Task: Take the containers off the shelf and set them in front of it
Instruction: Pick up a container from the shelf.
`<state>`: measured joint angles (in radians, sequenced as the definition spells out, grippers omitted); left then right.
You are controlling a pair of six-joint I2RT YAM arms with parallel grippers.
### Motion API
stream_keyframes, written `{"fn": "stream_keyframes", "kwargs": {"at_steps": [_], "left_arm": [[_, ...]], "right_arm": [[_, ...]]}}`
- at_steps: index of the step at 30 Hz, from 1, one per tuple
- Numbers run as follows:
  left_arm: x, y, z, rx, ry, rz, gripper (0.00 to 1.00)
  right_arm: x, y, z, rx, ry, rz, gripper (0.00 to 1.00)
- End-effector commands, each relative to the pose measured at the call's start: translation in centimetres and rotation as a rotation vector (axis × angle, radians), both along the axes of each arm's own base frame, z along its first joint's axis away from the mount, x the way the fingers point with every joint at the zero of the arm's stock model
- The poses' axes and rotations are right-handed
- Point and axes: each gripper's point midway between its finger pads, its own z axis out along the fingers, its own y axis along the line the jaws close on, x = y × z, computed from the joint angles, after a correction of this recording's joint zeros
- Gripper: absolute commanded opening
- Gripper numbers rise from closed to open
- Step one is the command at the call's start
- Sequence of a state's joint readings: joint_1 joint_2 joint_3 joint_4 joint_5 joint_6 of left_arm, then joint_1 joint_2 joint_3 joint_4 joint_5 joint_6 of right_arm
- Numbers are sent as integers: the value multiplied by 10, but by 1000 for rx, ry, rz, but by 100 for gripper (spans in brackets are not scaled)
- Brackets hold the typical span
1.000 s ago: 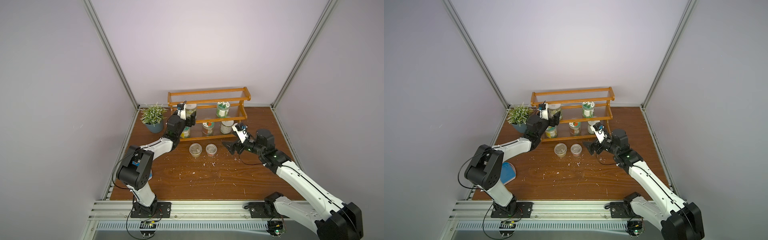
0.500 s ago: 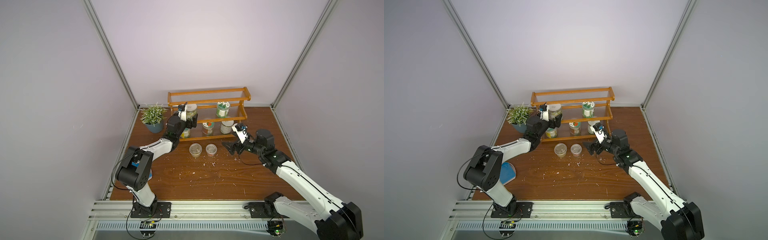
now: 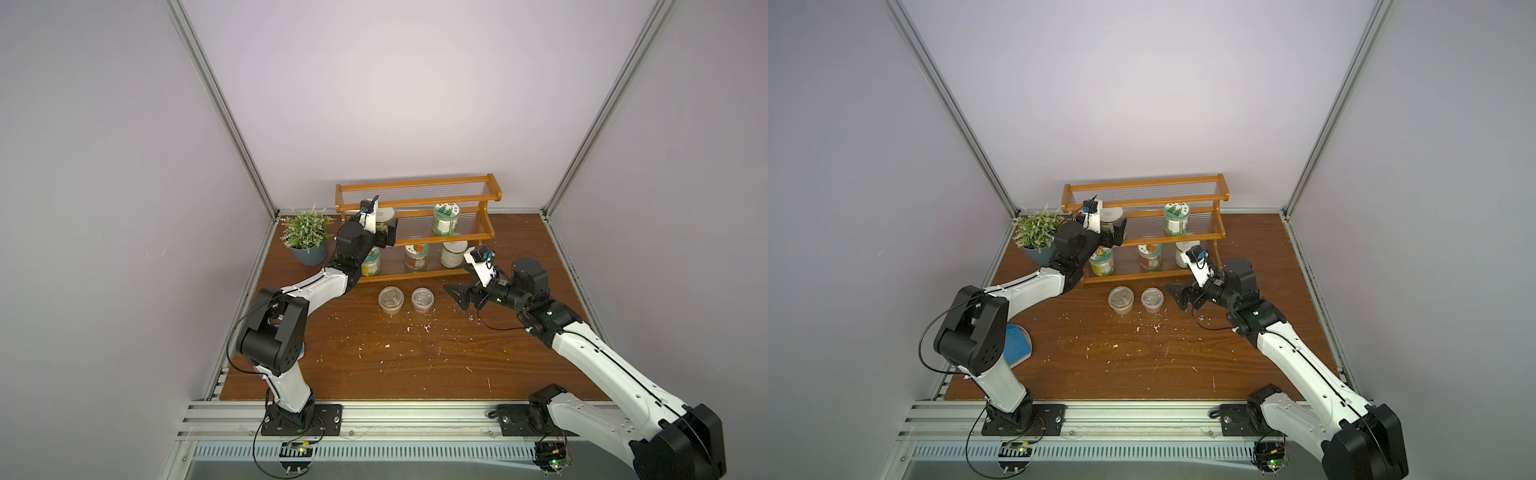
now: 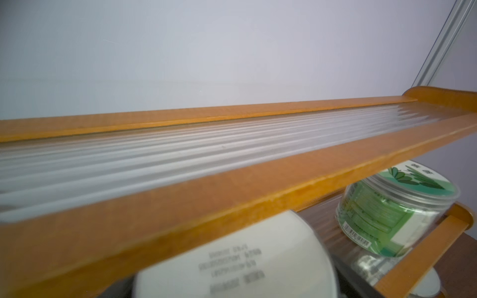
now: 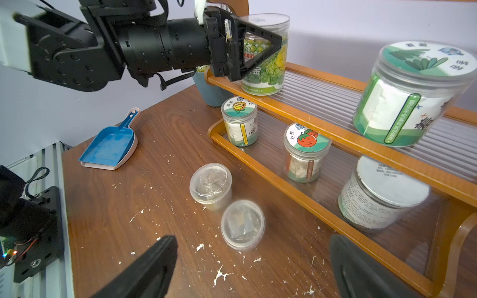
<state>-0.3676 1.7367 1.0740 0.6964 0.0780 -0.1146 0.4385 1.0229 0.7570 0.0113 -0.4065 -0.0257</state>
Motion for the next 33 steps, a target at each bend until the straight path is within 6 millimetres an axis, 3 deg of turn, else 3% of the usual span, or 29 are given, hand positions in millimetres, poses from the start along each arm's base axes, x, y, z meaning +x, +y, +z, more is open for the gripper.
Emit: {"fn": "stream_keyframes", "kwargs": {"at_steps": [1, 8, 11, 18, 24, 33], "left_arm": [[10, 2, 1, 27, 1, 2, 99], [15, 0, -1, 26, -5, -3, 98], [14, 1, 4, 23, -24, -2, 91], [3, 5, 17, 16, -56, -4, 89], [-12, 8, 28, -5, -55, -18, 89], [-48, 15, 24, -70, -6, -40, 88]], "right_arm": [[1, 3, 10, 37, -28, 17, 99], [2, 2, 10, 42, -24, 19, 99], [3, 2, 10, 43, -23, 17, 99], [5, 2, 9, 49, -19, 20, 99], [6, 2, 8, 53, -17, 21, 99], [5, 3, 9, 60, -15, 32, 99]]}}
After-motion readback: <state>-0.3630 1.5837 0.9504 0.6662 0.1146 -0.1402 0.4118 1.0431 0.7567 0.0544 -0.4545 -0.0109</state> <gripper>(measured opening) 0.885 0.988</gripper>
